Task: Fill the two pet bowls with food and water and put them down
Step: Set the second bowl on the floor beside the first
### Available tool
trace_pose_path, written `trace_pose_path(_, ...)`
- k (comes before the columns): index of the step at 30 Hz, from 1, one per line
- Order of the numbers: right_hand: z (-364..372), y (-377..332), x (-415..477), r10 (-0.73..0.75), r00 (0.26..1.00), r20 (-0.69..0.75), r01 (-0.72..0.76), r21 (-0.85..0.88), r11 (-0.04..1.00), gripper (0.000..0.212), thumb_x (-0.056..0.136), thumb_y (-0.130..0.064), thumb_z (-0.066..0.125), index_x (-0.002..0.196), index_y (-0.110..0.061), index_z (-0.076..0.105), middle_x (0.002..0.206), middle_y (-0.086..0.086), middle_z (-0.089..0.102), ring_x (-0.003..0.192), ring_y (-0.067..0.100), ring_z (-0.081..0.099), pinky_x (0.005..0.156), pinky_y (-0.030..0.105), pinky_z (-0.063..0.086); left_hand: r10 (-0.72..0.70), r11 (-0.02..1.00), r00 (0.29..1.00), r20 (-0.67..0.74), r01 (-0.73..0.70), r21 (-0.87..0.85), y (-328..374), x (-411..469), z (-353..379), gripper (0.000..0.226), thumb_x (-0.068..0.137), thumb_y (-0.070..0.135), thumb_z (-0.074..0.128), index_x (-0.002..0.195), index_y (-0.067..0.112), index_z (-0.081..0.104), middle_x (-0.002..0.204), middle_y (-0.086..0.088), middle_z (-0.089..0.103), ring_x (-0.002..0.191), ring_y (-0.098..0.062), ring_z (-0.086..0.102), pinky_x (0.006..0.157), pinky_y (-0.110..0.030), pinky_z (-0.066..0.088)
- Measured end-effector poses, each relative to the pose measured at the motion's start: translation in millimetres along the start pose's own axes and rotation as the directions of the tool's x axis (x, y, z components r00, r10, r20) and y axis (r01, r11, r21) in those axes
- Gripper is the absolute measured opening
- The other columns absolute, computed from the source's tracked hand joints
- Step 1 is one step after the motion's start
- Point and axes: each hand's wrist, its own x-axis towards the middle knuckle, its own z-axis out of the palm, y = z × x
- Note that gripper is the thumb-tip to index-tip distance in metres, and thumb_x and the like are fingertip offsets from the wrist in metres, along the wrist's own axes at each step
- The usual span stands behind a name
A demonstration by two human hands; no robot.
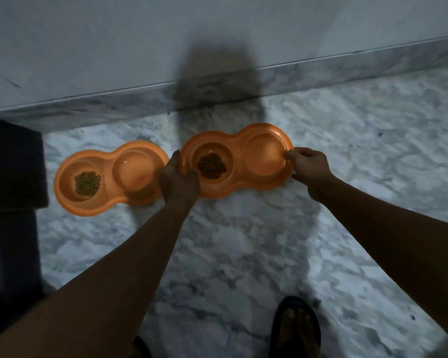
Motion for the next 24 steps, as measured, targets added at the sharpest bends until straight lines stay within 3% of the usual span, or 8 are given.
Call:
trace_pose_path(2,8,9,15,-0.002,1.0,0.0,0.002,-0.016,1.0,0.005,0.09,-0.016,0.068,0.085,-0.014,0.069,0.077,0.002,0.065,0.07,0.016,0.062,0.076,0.036,0.056,0.024,0.999,1.0,0.006,-0.025,0.034,-12,12,10,0.04,0.084,-0.004,0.055,0.123,0.006,0.063,0.099,-0.002,0.063,0.097,-0.021,0.061,0.084,-0.027,0.044)
trace_pose_path(4,12,15,24,-0.017,1.0,-0.006,0.017,-0.028,0.999,0.008,0.089,-0.016,0.068,0.08,-0.016,0.068,0.076,0.005,0.066,0.071,0.02,0.064,0.076,0.039,0.056,0.045,0.996,0.999,0.01,-0.046,0.071,-21,20,16,0.035,0.079,-0.003,0.05,0.109,0.006,0.066,0.089,-0.005,0.065,0.091,-0.031,0.064,0.079,-0.029,0.045)
trace_pose_path(8,17,23,29,-0.034,0.999,-0.015,0.033,-0.042,0.999,0.008,0.089,-0.019,0.068,0.083,-0.014,0.071,0.079,0.008,0.069,0.077,0.026,0.068,0.082,0.045,0.06,0.024,0.997,0.999,0.024,-0.026,0.079,-23,25,18,0.042,0.08,-0.002,0.052,0.117,0.01,0.069,0.1,-0.011,0.072,0.099,-0.029,0.066,0.09,-0.037,0.052)
trace_pose_path(10,17,25,30,-0.036,0.999,-0.019,0.035,-0.067,0.997,0.013,0.09,-0.025,0.071,0.094,-0.014,0.072,0.094,0.012,0.073,0.092,0.033,0.072,0.085,0.045,0.059,-0.001,0.995,0.998,0.056,-0.004,0.097,-22,22,16,0.043,0.083,0.003,0.058,0.124,0.011,0.066,0.107,-0.012,0.072,0.104,-0.03,0.065,0.094,-0.041,0.052)
trace_pose_path(13,16,16,10,-0.062,0.998,-0.023,0.057,-0.189,0.98,0.057,0.088,-0.04,0.075,0.134,-0.013,0.06,0.132,0.014,0.064,0.117,0.032,0.064,0.089,0.037,0.053,-0.021,0.995,0.996,0.087,0.012,0.099,-1,6,3,0.047,0.084,0.019,0.065,0.13,0.015,0.06,0.119,-0.011,0.068,0.112,-0.029,0.062,0.097,-0.039,0.05)
trace_pose_path(15,11,4,-20,-0.11,0.993,-0.041,0.096,-0.259,0.961,0.073,0.087,-0.042,0.076,0.147,-0.01,0.05,0.138,0.017,0.059,0.122,0.032,0.06,0.086,0.032,0.047,-0.047,0.99,0.992,0.115,0.032,0.136,20,-17,-14,0.054,0.089,0.019,0.066,0.141,0.014,0.052,0.134,-0.012,0.06,0.124,-0.029,0.055,0.099,-0.033,0.042)
trace_pose_path(19,-4,-39,-115,-0.141,0.99,-0.032,0.127,-0.264,0.956,0.062,0.086,-0.035,0.079,0.139,-0.01,0.058,0.128,0.018,0.064,0.113,0.026,0.061,0.086,0.031,0.045,-0.016,0.977,0.982,0.187,-0.025,0.212,71,-68,-71,0.059,0.09,0.018,0.068,0.146,0.013,0.048,0.145,-0.013,0.052,0.134,-0.028,0.047,0.104,-0.029,0.036)
trace_pose_path(24,-27,-134,-278,-0.156,0.988,-0.023,0.149,-0.18,0.972,0.052,0.086,-0.038,0.078,0.132,-0.02,0.063,0.121,0.004,0.06,0.106,0.021,0.062,0.085,0.032,0.049,0.073,0.973,0.962,0.261,-0.127,0.195,174,-139,-183,0.053,0.085,0.013,0.069,0.136,0.011,0.057,0.138,-0.013,0.058,0.127,-0.029,0.053,0.101,-0.026,0.036)
